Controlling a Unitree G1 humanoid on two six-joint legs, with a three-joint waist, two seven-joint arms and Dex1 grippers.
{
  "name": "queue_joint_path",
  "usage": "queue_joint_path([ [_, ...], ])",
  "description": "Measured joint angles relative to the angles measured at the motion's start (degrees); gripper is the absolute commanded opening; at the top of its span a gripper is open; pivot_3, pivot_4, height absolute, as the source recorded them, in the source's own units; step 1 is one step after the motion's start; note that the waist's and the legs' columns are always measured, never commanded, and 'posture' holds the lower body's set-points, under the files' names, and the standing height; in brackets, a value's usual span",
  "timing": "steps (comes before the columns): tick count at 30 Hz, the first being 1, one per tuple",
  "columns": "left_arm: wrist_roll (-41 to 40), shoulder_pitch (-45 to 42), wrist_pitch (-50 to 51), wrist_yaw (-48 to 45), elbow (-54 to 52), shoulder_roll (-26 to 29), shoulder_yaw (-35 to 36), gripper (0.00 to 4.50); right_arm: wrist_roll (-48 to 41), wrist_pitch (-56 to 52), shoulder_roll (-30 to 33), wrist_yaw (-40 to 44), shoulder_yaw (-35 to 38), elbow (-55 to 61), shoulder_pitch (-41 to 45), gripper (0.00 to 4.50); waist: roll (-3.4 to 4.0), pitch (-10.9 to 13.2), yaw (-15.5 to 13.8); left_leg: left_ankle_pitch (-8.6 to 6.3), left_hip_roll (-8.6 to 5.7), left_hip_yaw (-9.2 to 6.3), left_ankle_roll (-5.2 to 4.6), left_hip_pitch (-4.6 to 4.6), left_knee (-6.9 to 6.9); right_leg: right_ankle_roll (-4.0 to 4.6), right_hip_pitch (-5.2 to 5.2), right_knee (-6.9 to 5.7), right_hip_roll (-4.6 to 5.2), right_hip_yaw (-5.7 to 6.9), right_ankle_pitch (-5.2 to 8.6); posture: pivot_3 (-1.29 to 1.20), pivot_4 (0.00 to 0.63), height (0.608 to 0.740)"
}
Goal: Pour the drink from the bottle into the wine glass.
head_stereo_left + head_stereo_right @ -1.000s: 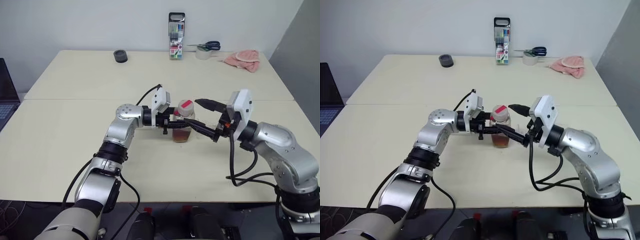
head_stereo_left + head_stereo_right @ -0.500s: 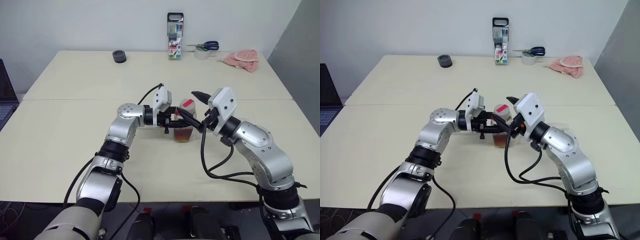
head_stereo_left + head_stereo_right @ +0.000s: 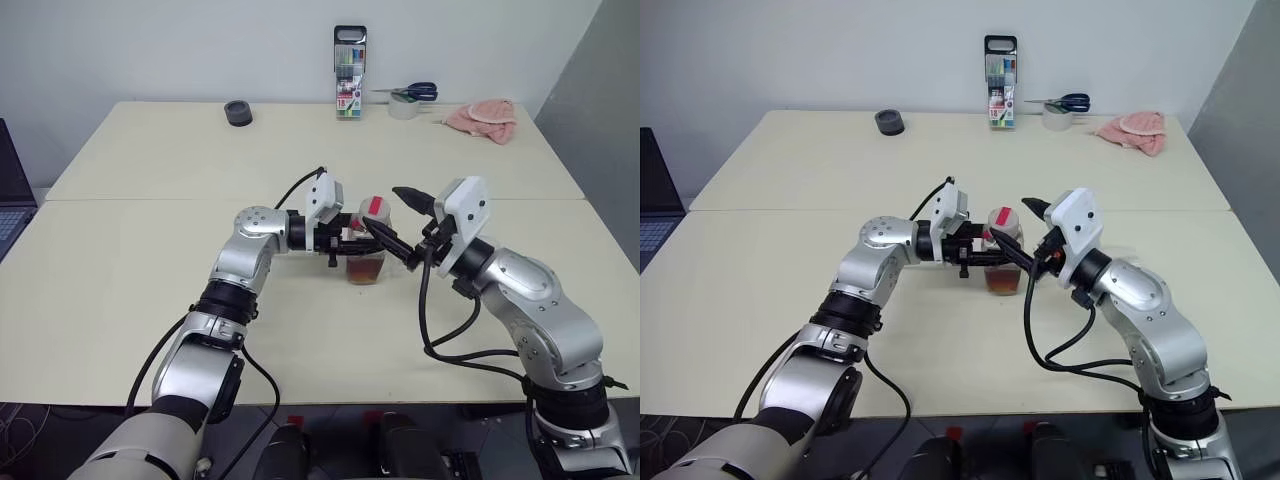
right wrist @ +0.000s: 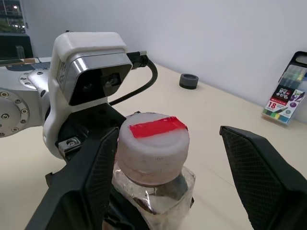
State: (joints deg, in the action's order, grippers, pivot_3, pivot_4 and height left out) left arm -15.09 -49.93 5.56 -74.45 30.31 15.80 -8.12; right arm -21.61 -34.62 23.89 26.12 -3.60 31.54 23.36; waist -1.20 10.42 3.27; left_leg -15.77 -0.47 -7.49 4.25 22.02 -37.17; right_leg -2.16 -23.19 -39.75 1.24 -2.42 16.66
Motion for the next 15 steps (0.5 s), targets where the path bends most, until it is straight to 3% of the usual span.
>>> queue_joint_path([
  [15, -0.2, 0.0, 0.2, -1.4, 0.7, 1.6, 0.7, 1.74, -2.5, -2.0, 2.6, 0.9, 3.8, 1.8, -1.7, 3.57, 0.0, 0.0, 0.0, 0.0, 0.0, 0.01, 0.0, 0.0, 0.0, 0.0, 0.0, 0.0, 0.0, 0.0, 0.0, 0.0, 0.15, 0.74],
])
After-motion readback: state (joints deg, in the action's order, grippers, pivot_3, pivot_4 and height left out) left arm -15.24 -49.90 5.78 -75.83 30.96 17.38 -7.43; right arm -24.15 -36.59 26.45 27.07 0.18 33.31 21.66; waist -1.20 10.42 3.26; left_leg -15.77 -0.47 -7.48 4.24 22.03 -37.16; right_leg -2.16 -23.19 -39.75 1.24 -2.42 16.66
